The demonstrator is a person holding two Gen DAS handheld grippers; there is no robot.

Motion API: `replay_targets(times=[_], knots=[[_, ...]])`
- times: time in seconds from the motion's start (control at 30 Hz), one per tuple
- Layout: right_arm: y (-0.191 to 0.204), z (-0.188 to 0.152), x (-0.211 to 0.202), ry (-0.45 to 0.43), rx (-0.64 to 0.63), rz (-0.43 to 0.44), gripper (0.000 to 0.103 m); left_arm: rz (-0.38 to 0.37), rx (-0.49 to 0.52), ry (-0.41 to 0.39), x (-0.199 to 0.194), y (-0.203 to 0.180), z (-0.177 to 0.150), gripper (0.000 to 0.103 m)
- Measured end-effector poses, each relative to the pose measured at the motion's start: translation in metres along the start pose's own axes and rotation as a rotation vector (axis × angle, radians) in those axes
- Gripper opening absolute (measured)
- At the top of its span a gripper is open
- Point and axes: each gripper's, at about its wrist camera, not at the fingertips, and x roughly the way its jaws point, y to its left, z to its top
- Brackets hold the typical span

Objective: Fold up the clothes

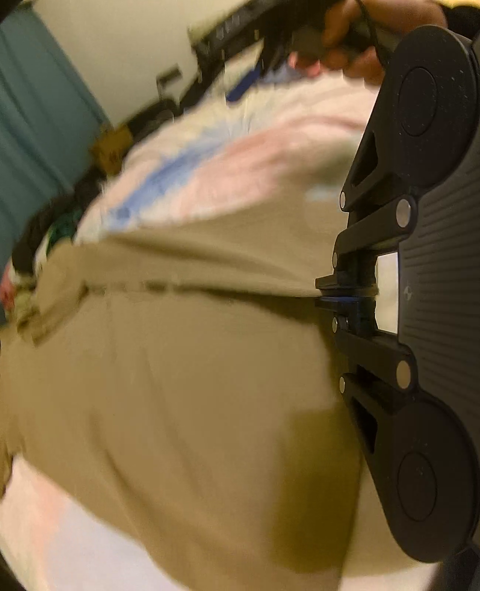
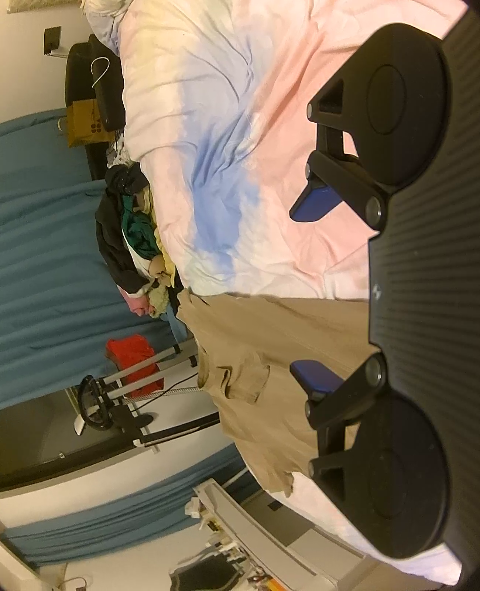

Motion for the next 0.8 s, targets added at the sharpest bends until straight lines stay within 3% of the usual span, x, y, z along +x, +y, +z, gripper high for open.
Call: replay_targets(times=[0.13, 0.3, 0.5, 0.63, 0.8], knots=[[0.006, -0.002, 0.003, 0.013, -0.007, 0.004, 0.083, 0.034, -0.025, 0.038, -0.005, 0.004, 0.003, 0.011], [0.026, 0.023, 0.011, -0.013, -0.006, 0.034, 0.083, 0.098, 0.066, -0.036, -0.022, -0.007, 0.034, 0.053], [0.049, 0.045, 0.039, -0.082, -0.004, 0.072, 0.083, 0.235, 0.265, -0.221, 0.006, -0.029, 0.129, 0.067], [0.040, 0.027, 0.077, -0.064, -0.016, 0.071, 0.083, 0.353, 0.332, -0.334, 0.065, -0.034, 0.208, 0.072], [0.022, 0.014, 0.120, 0.007, 0.009, 0.043, 0.083, 0.439, 0.431, -0.416, 0.141, -0.038, 0.295, 0.072]])
